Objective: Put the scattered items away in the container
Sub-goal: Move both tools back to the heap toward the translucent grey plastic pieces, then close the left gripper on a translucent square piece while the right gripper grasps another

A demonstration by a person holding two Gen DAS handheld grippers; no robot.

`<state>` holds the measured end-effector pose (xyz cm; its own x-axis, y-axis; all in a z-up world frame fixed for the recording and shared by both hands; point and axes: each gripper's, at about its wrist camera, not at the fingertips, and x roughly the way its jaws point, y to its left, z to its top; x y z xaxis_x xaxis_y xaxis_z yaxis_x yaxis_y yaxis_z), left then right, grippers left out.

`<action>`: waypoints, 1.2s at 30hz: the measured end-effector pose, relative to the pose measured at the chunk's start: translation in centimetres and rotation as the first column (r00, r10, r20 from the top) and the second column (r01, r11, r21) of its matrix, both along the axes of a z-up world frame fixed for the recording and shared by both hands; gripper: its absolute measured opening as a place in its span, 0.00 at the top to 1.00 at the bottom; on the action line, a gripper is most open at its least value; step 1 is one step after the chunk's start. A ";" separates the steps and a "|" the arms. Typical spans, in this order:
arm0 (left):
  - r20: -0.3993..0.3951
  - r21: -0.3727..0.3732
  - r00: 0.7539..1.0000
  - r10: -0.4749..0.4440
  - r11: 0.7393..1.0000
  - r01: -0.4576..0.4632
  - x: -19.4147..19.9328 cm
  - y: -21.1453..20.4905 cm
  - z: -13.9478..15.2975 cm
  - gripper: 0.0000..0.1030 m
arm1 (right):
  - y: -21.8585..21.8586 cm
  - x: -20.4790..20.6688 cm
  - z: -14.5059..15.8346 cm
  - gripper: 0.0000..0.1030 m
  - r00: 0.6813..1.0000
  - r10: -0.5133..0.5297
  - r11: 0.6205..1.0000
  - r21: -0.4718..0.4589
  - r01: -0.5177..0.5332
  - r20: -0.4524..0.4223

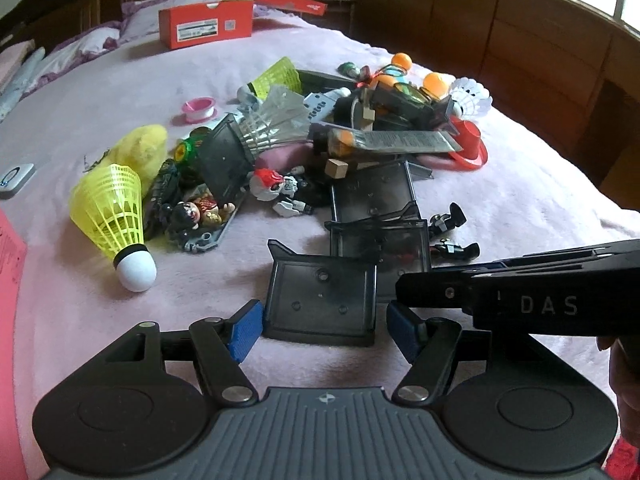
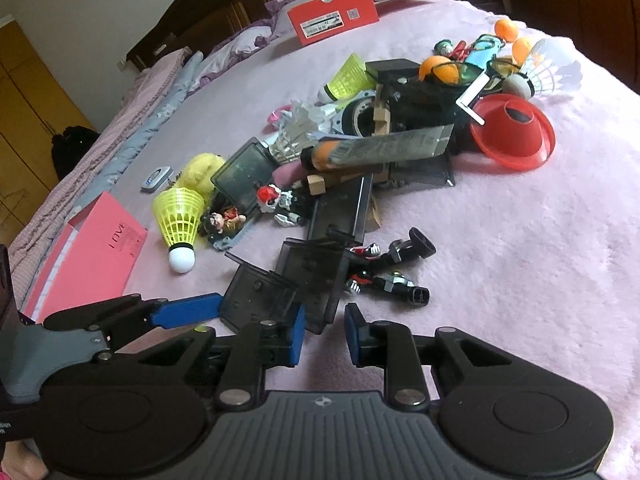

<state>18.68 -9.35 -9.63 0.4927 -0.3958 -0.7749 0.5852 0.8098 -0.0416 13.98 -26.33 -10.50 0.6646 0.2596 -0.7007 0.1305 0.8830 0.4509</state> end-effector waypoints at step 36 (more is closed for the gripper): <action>0.004 0.023 1.000 0.019 1.000 -0.019 -6.2 4.0 0.7 0.41 | 0.9 -6.0 0.7 0.83 1.000 -0.003 1.000 0.014 0.003 0.012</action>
